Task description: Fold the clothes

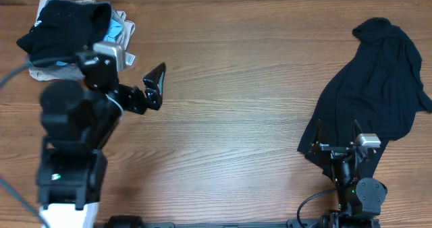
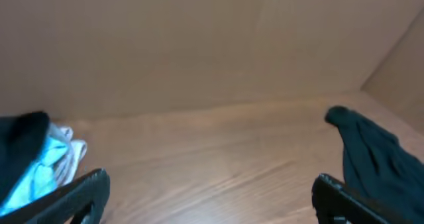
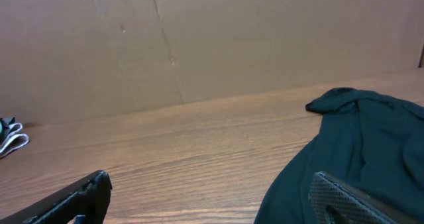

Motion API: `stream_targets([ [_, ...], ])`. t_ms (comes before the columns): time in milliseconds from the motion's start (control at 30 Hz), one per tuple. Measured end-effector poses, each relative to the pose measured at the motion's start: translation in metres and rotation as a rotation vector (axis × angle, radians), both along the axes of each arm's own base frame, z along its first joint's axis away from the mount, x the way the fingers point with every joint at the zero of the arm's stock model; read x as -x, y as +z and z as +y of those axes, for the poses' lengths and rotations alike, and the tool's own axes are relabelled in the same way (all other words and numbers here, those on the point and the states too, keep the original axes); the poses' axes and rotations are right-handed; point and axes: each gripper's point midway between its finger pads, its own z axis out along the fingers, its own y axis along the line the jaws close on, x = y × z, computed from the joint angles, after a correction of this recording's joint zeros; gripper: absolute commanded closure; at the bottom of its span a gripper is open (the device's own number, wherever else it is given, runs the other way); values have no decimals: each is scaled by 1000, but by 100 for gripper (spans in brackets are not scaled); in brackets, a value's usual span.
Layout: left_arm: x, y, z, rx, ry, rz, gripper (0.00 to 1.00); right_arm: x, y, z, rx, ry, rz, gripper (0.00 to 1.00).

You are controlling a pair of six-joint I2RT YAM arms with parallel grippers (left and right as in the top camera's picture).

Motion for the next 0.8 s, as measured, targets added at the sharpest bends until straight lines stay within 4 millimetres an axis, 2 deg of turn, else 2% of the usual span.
stream_targets([
  [33, -3, -9, -1, 13, -1, -6, 0, 0, 0, 0, 0, 0, 0, 0],
  [67, -7, -31, -2, 33, 0, -7, 0, 0, 0, 0, 0, 0, 0, 0],
  [133, -9, -51, -1, 47, 6, -42, 0, 0, 0, 0, 0, 0, -1, 0],
  [400, 17, -97, 7, 64, 46, -146, 0, 0, 0, 0, 0, 0, 0, 0],
  [800, 55, -167, 25, 58, 147, -177, 0, 0, 0, 0, 0, 0, -1, 0],
])
